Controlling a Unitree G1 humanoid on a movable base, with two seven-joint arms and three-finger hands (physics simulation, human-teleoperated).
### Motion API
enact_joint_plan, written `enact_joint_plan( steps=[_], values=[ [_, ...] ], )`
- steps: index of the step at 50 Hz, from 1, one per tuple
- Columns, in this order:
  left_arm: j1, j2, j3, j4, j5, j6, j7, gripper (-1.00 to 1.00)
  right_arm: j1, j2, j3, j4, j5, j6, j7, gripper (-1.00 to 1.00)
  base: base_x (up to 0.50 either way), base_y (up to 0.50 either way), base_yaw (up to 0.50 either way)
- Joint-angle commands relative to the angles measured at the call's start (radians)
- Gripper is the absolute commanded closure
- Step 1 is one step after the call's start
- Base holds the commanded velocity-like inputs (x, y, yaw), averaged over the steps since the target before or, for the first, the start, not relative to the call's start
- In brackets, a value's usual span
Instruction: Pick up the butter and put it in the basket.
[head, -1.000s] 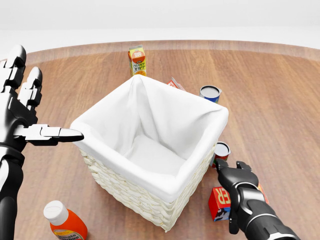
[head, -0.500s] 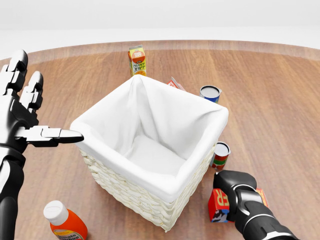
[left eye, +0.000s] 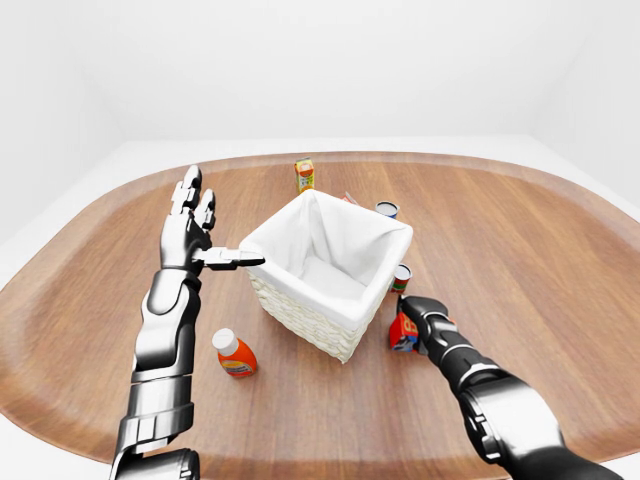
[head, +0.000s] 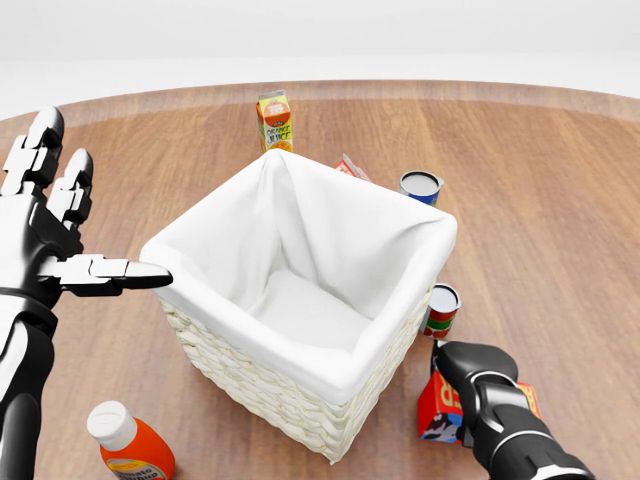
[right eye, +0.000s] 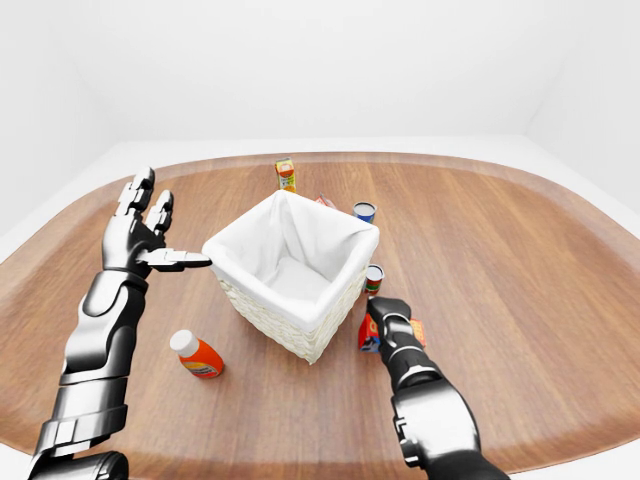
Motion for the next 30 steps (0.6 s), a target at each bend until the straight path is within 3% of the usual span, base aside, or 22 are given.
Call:
enact_joint_plan(
  steps=[1,30],
  values=[
    [0.002,-0.002,0.000,0.001,0.000,0.000,0.002,-1.00,-0.028,-0.035,-0.006,-0.026,0.044,0.000,-0.039,1.00,0.00,0.00,0.00],
    [0.062,0.005,0.032,-0.144,-0.038,0.000,-0.008,-1.00,-0.130,-0.152,-0.047,-0.079,0.134,0.000,-0.023,1.00,0.00,0.00,0.00]
  ],
)
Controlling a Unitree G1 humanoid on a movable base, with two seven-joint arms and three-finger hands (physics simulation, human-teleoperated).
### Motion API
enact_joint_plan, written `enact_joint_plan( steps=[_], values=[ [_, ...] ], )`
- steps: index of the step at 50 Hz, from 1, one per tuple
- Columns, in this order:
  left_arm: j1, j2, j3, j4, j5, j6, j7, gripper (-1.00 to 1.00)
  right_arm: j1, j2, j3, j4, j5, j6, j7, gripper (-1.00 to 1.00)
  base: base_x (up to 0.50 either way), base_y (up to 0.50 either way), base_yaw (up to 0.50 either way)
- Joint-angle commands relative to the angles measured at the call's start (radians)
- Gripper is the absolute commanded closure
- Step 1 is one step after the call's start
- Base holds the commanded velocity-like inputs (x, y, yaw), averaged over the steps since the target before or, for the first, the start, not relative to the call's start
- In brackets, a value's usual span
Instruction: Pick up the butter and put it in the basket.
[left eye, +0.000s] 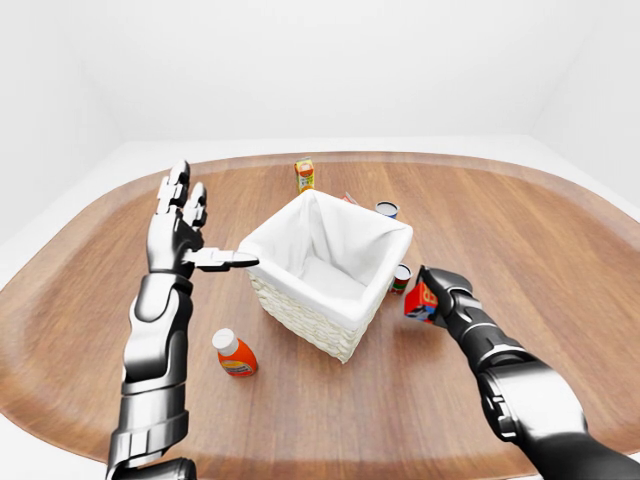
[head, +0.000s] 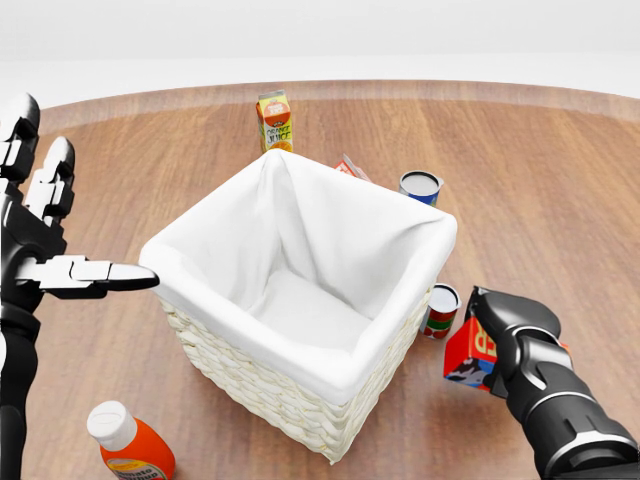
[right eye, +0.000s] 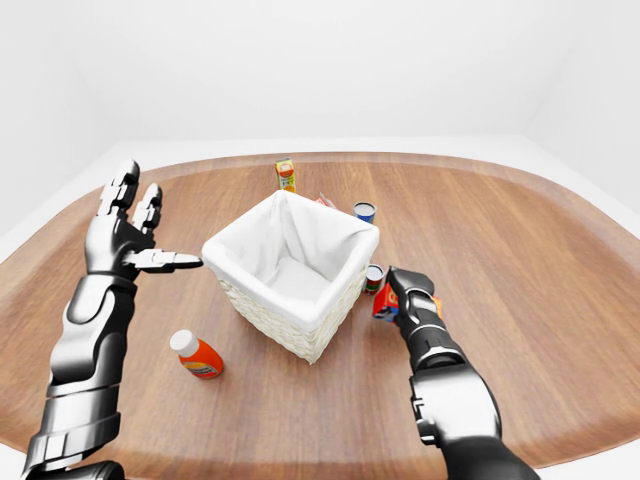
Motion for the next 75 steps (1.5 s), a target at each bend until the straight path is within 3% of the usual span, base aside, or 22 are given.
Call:
enact_joint_plan(
  steps=[1,24,34,49,75],
  values=[
    [0.023,0.001,0.011,-0.045,-0.012,0.000,-0.005,-1.00,-0.062,-0.043,-0.017,-0.041,0.034,0.000,-0.027,1.00,0.00,0.00,0.00],
    [0.031,0.002,0.017,-0.044,-0.018,0.000,-0.005,-1.00,-0.169,-0.102,-0.062,-0.111,0.150,0.000,-0.097,1.00,0.00,0.00,0.00],
    [0.033,0.002,0.020,-0.044,-0.023,0.000,-0.004,-1.00,-0.205,-0.110,-0.092,-0.141,0.230,0.000,-0.197,1.00,0.00,0.00,0.00],
    [0.030,0.006,0.024,-0.024,-0.031,0.000,0.001,-1.00,-0.238,-0.094,-0.106,-0.227,0.333,0.000,-0.290,1.00,0.00,0.00,0.00],
    [0.031,0.011,0.029,0.000,-0.048,0.000,0.002,-1.00,-0.203,0.004,-0.090,-0.478,0.330,0.000,-0.306,1.00,0.00,0.00,0.00]
  ],
)
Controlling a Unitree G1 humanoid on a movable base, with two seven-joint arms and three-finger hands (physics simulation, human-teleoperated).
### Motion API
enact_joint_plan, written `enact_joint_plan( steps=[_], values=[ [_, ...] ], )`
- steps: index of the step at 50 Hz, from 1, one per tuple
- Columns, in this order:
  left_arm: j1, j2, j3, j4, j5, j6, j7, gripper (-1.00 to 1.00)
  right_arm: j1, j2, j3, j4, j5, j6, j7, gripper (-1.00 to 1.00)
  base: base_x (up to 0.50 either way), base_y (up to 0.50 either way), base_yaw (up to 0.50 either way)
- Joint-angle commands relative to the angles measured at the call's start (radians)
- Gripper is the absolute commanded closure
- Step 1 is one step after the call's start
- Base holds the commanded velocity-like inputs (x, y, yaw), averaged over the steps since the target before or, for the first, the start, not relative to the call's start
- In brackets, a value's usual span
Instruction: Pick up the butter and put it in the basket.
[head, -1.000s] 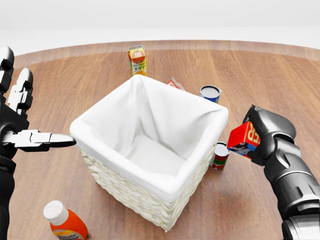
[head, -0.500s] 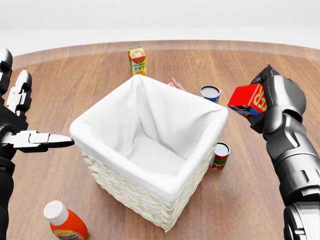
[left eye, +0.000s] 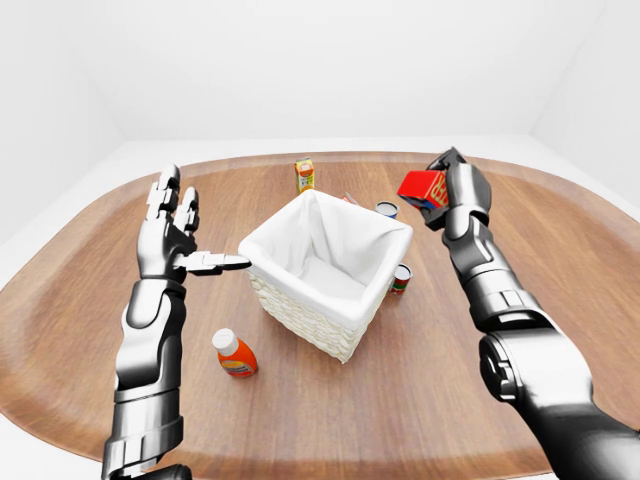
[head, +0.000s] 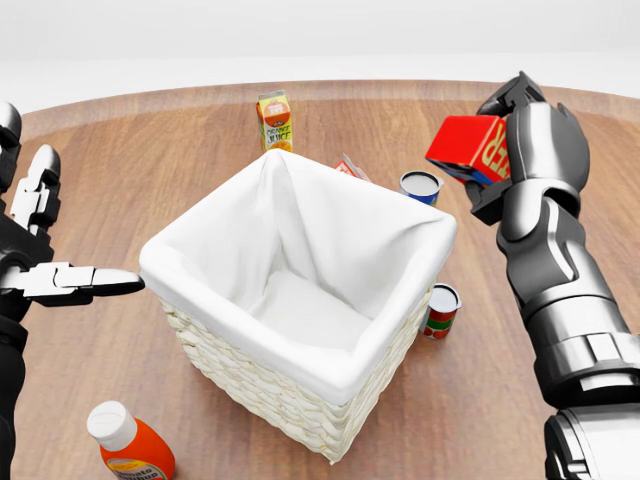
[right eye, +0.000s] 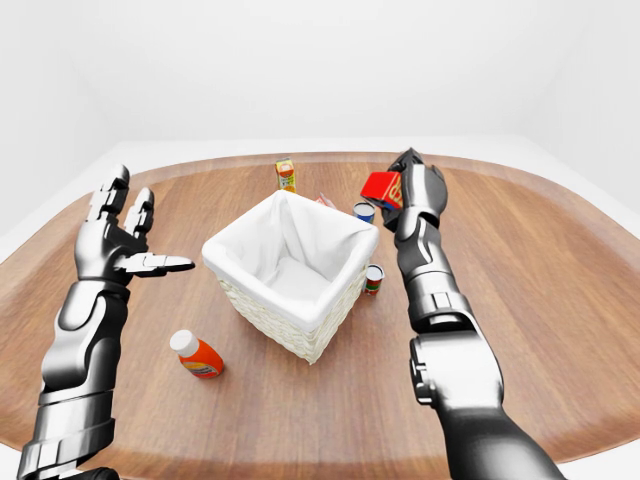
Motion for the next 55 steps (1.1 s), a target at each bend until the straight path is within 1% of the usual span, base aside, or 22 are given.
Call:
enact_joint_plan(
  steps=[1,15,22,24,33,36,43,52,55],
  values=[
    [-0.001,0.002,0.001,0.019,-0.004,0.000,-0.002,-1.00,0.006,0.043,0.011,-0.148,-0.023,0.000,-0.023,1.00,0.00,0.00,0.00],
    [0.008,0.005,0.006,0.014,-0.015,0.000,-0.002,-1.00,0.044,0.113,0.028,-0.284,-0.063,0.000,-0.016,1.00,0.00,0.00,0.00],
    [0.005,0.003,0.005,0.032,-0.015,0.000,-0.002,-1.00,0.068,0.164,0.044,-0.369,-0.078,0.000,-0.004,1.00,0.00,0.00,0.00],
    [0.011,0.005,0.009,0.027,-0.019,0.000,-0.003,-1.00,0.078,0.188,0.055,-0.396,-0.088,0.000,-0.009,1.00,0.00,0.00,0.00],
    [0.010,0.007,0.010,0.048,-0.023,0.000,-0.006,-1.00,0.109,0.227,0.055,-0.450,-0.084,0.000,-0.053,1.00,0.00,0.00,0.00],
    [0.011,0.007,0.010,0.051,-0.024,0.000,-0.007,-1.00,0.106,0.240,0.055,-0.447,-0.069,0.000,-0.077,1.00,0.00,0.00,0.00],
    [0.007,0.009,0.010,0.077,-0.025,0.000,-0.010,-1.00,0.110,0.261,0.060,-0.450,-0.030,0.000,-0.095,1.00,0.00,0.00,0.00],
    [0.002,0.013,0.010,0.105,-0.028,0.000,-0.014,-1.00,0.076,0.278,0.056,-0.344,0.047,0.000,-0.165,1.00,0.00,0.00,0.00],
    [0.000,0.013,0.009,0.117,-0.028,0.000,-0.016,-1.00,0.070,0.281,0.058,-0.323,0.067,0.000,-0.172,1.00,0.00,0.00,0.00]
  ],
)
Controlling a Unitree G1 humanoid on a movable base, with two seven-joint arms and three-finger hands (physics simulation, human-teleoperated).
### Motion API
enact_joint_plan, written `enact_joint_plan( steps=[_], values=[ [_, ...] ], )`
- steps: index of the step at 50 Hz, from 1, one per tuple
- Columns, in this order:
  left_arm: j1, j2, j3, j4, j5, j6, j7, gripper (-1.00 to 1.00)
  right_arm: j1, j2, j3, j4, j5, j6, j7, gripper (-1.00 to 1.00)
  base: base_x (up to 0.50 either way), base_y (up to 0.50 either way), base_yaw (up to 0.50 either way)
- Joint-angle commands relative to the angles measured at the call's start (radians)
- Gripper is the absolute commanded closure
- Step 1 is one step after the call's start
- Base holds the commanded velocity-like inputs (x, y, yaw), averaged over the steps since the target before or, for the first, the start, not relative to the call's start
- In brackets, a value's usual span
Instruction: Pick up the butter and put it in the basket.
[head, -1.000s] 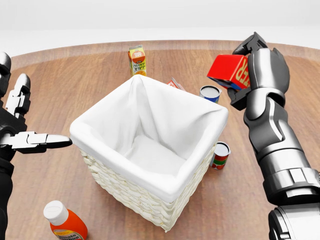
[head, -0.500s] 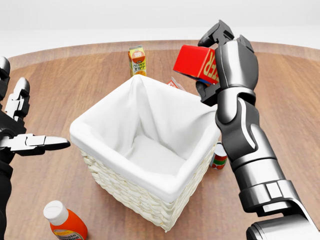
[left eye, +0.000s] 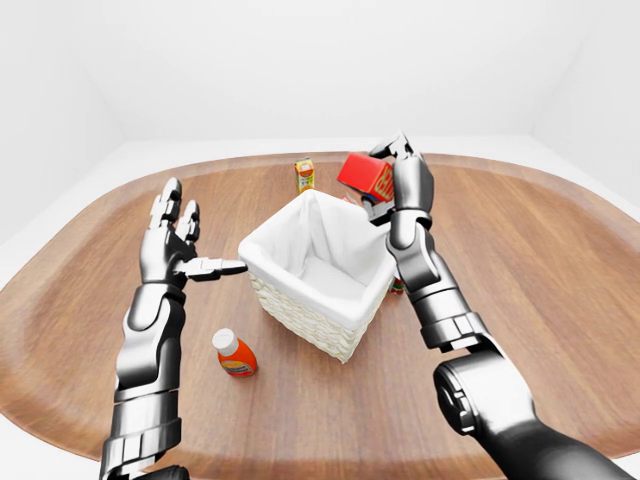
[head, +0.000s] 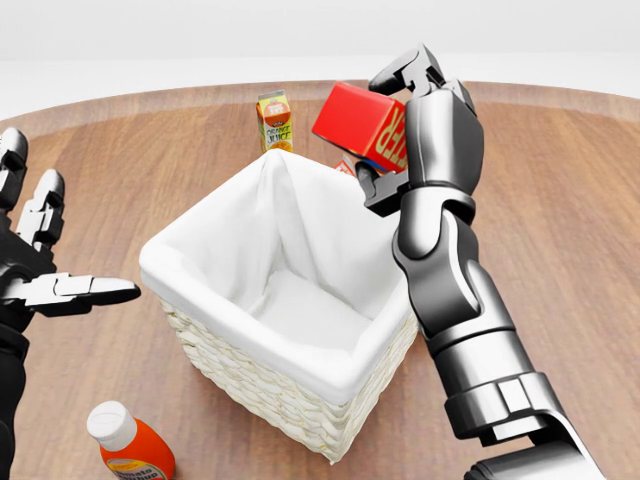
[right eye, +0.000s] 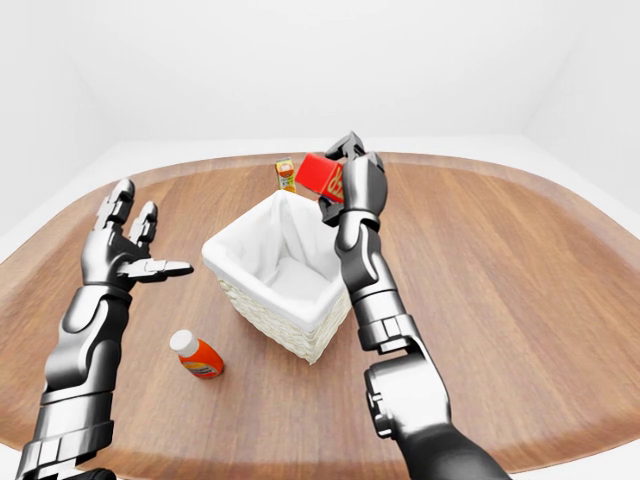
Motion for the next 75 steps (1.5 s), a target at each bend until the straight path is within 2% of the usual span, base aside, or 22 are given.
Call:
enact_joint_plan(
  steps=[1,19,41,75],
  values=[
    [-0.004,0.003,-0.001,0.035,-0.002,0.000,-0.005,-1.00,-0.034,0.021,0.002,0.046,0.045,0.000,-0.084,1.00,0.00,0.00,0.00],
    [0.014,-0.005,-0.008,0.022,0.002,0.000,0.002,-1.00,-0.009,0.062,0.017,0.009,0.116,0.000,-0.090,1.00,0.00,0.00,0.00],
    [0.017,-0.005,-0.003,0.037,0.002,0.000,-0.006,-1.00,0.077,0.129,0.049,-0.172,0.136,0.000,0.022,1.00,0.00,0.00,0.00],
    [0.003,-0.006,-0.011,0.091,0.007,0.000,-0.010,-1.00,0.095,0.139,0.038,-0.148,0.268,0.000,0.076,1.00,0.00,0.00,0.00]
  ],
)
